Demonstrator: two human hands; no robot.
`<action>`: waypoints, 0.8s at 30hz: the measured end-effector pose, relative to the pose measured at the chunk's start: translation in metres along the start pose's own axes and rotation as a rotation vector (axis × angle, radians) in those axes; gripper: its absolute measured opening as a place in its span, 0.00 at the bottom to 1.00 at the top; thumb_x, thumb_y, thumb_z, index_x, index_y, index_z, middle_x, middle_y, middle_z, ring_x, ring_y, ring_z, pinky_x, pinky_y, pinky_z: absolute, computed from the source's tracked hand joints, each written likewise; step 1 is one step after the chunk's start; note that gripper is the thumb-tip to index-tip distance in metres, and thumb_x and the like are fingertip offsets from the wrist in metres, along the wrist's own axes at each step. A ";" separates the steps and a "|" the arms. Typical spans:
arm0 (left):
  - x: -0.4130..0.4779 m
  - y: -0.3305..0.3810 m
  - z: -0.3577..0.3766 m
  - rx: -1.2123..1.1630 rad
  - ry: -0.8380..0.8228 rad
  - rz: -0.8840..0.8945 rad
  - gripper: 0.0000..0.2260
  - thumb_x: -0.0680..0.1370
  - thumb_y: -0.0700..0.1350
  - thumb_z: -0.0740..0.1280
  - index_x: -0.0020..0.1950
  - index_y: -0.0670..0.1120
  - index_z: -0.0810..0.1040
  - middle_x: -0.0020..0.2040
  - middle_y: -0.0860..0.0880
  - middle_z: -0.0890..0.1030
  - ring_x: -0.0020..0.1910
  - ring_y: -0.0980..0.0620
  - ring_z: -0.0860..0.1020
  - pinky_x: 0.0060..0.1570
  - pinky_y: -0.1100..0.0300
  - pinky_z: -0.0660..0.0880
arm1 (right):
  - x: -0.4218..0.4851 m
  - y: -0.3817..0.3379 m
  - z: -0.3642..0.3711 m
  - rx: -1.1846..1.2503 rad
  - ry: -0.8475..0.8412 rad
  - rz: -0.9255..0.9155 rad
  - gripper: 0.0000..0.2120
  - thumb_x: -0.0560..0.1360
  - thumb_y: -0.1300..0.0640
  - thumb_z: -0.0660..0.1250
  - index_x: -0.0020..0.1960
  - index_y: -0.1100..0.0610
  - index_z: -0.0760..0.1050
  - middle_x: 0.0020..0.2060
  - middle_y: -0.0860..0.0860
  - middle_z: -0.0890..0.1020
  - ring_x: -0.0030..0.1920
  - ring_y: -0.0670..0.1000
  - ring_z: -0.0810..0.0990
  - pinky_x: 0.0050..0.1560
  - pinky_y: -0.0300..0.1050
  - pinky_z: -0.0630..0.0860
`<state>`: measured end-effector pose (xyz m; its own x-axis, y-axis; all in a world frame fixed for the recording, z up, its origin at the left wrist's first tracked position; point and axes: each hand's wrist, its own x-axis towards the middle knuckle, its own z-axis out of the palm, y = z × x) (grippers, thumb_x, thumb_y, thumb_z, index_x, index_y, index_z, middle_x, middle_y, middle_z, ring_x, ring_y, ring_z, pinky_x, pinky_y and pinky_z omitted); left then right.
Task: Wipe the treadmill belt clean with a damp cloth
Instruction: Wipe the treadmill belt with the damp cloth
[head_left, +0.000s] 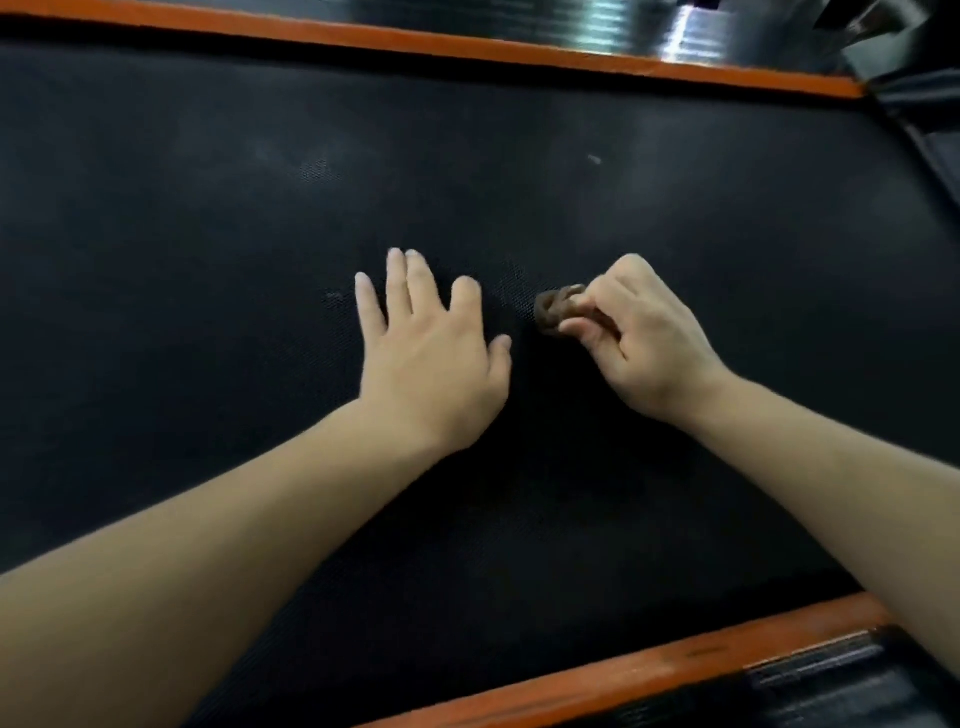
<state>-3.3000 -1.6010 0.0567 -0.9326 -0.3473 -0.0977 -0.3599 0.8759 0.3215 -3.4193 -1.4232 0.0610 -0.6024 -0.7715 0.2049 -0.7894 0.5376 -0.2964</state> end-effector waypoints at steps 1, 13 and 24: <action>0.002 0.005 0.003 -0.015 0.000 -0.026 0.22 0.82 0.58 0.57 0.71 0.45 0.64 0.80 0.31 0.48 0.81 0.35 0.41 0.76 0.34 0.38 | 0.011 0.012 -0.003 -0.040 -0.001 -0.007 0.17 0.79 0.45 0.62 0.49 0.60 0.77 0.45 0.56 0.73 0.44 0.56 0.74 0.44 0.52 0.74; 0.037 0.044 0.032 0.013 0.116 -0.129 0.29 0.82 0.61 0.45 0.82 0.53 0.49 0.82 0.37 0.42 0.79 0.34 0.35 0.73 0.31 0.33 | 0.039 0.070 -0.011 0.103 -0.069 -0.148 0.15 0.75 0.47 0.68 0.54 0.58 0.77 0.47 0.54 0.73 0.46 0.54 0.75 0.49 0.51 0.75; 0.037 0.052 0.037 0.098 0.163 0.026 0.31 0.80 0.65 0.44 0.81 0.58 0.56 0.83 0.45 0.51 0.82 0.43 0.44 0.78 0.39 0.41 | 0.112 0.096 0.003 -0.047 0.033 -0.164 0.21 0.77 0.47 0.69 0.65 0.57 0.71 0.58 0.54 0.74 0.56 0.55 0.75 0.59 0.52 0.72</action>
<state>-3.3542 -1.5563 0.0353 -0.9279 -0.3669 0.0653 -0.3441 0.9108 0.2280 -3.5625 -1.4591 0.0532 -0.4676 -0.8392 0.2776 -0.8818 0.4211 -0.2124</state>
